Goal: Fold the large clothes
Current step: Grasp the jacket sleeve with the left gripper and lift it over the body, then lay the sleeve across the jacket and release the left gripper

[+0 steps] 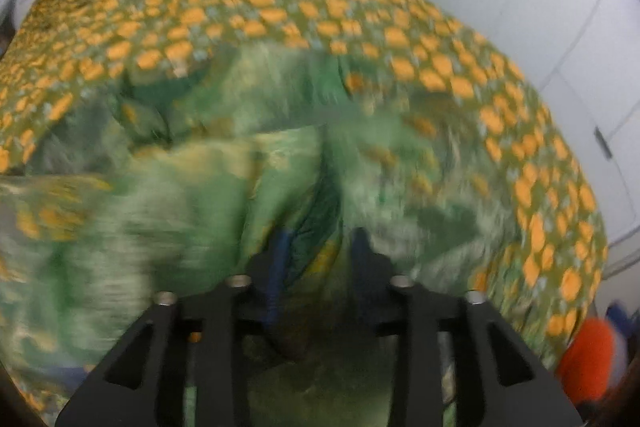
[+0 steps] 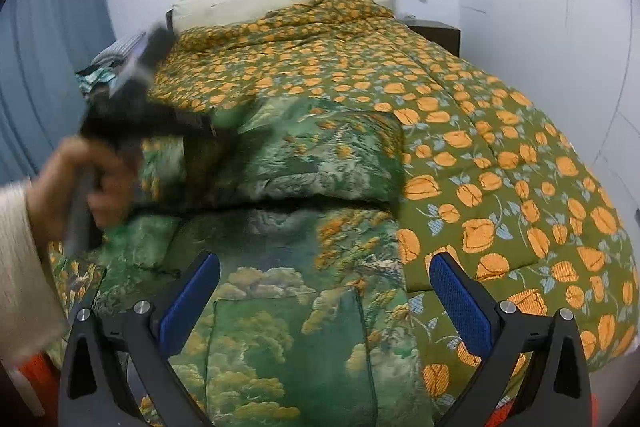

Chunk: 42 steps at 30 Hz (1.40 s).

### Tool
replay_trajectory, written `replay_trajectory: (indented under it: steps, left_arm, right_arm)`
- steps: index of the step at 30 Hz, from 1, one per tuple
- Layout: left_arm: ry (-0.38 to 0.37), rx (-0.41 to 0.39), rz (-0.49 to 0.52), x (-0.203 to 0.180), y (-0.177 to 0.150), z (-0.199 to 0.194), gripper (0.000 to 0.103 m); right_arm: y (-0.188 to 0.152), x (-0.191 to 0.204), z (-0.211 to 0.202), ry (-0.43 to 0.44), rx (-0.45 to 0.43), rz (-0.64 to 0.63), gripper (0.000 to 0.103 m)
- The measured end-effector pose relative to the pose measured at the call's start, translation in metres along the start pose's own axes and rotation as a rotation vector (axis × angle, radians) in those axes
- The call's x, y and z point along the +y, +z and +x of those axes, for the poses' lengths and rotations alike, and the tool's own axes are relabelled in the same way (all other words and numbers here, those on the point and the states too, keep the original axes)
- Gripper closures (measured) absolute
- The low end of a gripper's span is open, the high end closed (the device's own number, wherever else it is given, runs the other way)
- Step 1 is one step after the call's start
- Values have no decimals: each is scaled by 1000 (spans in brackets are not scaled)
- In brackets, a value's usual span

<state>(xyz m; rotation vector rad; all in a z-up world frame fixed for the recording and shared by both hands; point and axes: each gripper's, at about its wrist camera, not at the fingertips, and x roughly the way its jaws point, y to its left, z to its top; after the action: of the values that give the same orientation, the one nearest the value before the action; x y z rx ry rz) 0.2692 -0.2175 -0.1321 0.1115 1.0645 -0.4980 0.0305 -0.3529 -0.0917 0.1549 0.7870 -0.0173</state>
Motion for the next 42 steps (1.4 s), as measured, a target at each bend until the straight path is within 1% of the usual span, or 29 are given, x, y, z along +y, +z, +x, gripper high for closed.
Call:
replay_trajectory:
  steps: [1, 3, 5, 7, 8, 10, 11, 12, 13, 14, 17, 18, 20, 21, 22, 23, 24, 25, 27, 28, 29, 31, 32, 33, 34, 36, 38, 40, 42]
  left_arm:
    - [1, 2, 9, 0, -5, -3, 35]
    - [-1, -20, 26, 1, -16, -20, 29]
    - [-30, -40, 21, 14, -28, -47, 26]
    - [-39, -64, 0, 32, -36, -66, 24]
    - [-35, -83, -18, 46, -42, -80, 23]
    - [14, -131, -74, 82, -52, -106, 21]
    - [34, -148, -93, 95, -53, -109, 21]
    - [85, -186, -127, 120, -59, -123, 21]
    - [119, -203, -144, 133, -63, -128, 21]
    - [180, -215, -174, 155, -68, -133, 21]
    - [295, -225, -231, 199, -75, -129, 24]
    - [335, -218, -251, 215, -77, -120, 29]
    - [365, -173, -289, 237, -80, -101, 37]
    - [383, -135, -319, 250, -84, -88, 42]
    - [399, -105, -340, 259, -87, -78, 43]
    - [419, -75, -357, 265, -90, -68, 43]
    - [440, -63, -371, 272, -94, -61, 43]
    - [442, -65, -379, 277, -98, -61, 41]
    - [439, -67, -386, 280, -99, -61, 37]
    - [442, -64, -379, 279, -98, -62, 36]
    - [446, -57, -362, 276, -95, -66, 36]
    - [451, -59, -340, 273, -92, -76, 36]
    - [446, -81, -333, 269, -89, -86, 36]
    - [434, -104, -328, 267, -87, -93, 32]
    - [416, -132, -324, 266, -84, -100, 26]
    - [384, -196, -315, 261, -75, -112, 19]
    - [358, -223, -301, 256, -67, -111, 15]
    - [366, -200, -277, 252, -62, -96, 14]
    - [392, -136, -254, 250, -66, -70, 14]
  right_arm:
    - [2, -1, 1, 4, 0, 5, 0]
    - [5, -1, 6, 20, 2, 13, 0]
    - [11, 0, 10, 39, 6, 20, 0]
    - [22, 2, 18, 69, 11, 28, 0]
    - [27, 4, 21, 82, 13, 30, 0]
    - [44, 12, 29, 127, 8, 26, 0]
    - [53, 17, 34, 148, 8, 17, 0]
    - [61, 24, 39, 168, 10, 7, 0]
    - [71, 35, 47, 200, 17, -13, 0]
    - [79, 45, 55, 232, 24, -37, 0]
    - [98, 85, 78, 315, 21, -129, 0]
    - [104, 105, 92, 376, 23, -170, 0]
    - [108, 131, 111, 475, 35, -207, 0]
    - [109, 149, 130, 547, 65, -228, 0]
    - [107, 161, 145, 579, 96, -246, 0]
    - [104, 172, 161, 584, 132, -260, 0]
    - [98, 180, 180, 575, 182, -266, 0]
    - [92, 184, 193, 559, 223, -264, 0]
    - [72, 190, 233, 484, 348, -259, 0]
    - [66, 191, 242, 459, 370, -264, 0]
    - [62, 193, 249, 432, 377, -276, 0]
    - [63, 194, 247, 430, 368, -286, 0]
    - [68, 192, 242, 437, 361, -276, 0]
    - [74, 187, 233, 449, 342, -257, 0]
    - [79, 184, 226, 457, 326, -247, 0]
    - [94, 178, 207, 473, 267, -240, 0]
    - [102, 178, 206, 473, 242, -246, 0]
    - [105, 179, 208, 484, 247, -242, 0]
    - [95, 181, 222, 457, 279, -237, 0]
